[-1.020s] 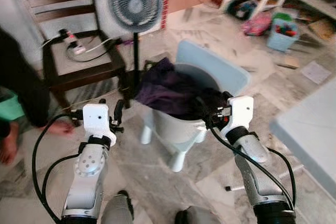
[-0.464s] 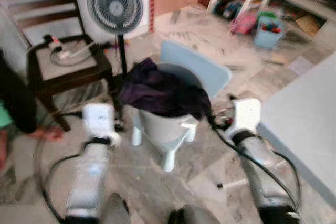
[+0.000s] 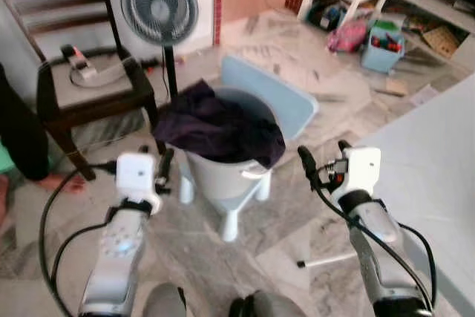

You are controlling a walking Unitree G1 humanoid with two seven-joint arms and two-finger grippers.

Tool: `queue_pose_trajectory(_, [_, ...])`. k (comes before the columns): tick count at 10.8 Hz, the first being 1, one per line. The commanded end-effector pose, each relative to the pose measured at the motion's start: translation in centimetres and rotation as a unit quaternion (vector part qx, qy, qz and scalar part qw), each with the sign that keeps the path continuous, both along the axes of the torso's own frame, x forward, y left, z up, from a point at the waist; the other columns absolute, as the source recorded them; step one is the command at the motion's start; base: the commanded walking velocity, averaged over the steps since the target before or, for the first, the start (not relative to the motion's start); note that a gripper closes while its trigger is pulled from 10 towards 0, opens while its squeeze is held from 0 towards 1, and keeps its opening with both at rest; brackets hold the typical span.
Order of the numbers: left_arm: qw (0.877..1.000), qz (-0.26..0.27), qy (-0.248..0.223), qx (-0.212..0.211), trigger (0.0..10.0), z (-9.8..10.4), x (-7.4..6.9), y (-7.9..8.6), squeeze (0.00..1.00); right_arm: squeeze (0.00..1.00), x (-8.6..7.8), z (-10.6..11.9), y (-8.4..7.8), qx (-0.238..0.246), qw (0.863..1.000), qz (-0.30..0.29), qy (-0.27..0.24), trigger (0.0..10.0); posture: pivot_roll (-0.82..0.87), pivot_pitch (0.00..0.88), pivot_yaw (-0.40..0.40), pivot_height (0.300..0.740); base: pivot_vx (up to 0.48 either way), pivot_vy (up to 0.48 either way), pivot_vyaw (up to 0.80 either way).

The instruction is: Hang hanger

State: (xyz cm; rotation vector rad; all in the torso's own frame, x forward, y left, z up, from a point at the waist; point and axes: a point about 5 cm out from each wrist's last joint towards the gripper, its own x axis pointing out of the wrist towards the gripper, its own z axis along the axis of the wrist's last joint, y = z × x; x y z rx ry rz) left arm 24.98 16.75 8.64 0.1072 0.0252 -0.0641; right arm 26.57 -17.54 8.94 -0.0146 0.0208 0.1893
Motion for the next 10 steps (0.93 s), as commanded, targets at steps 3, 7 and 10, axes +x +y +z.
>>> queue_pose_trajectory(3, [1.000, -0.025, -0.002, -0.009, 10.0, 0.2, -1.1, 0.2, 0.00, 0.00, 0.2, 0.3, 0.3, -0.008, 1.000, 0.007, -0.010, 10.0, -0.03, 0.118, -0.098, 0.740, 0.000, 0.000, 0.00])
queue_pose_trajectory(7, [0.999, -0.029, -0.026, -0.015, 10.0, 1.0, -0.2, -1.0, 0.00, 0.00, 0.7, 0.8, 0.7, -0.009, 1.000, 0.015, -0.020, 10.0, -0.04, 0.119, -0.104, 0.740, 0.060, 0.000, 0.00])
queue_pose_trajectory(10, [0.999, -0.029, -0.029, -0.016, 10.0, 1.0, -0.1, -1.2, 0.00, 0.00, 0.4, 0.8, 0.9, -0.010, 1.000, 0.020, -0.020, 10.0, -0.04, 0.117, -0.105, 0.740, 0.275, 0.000, 0.00])
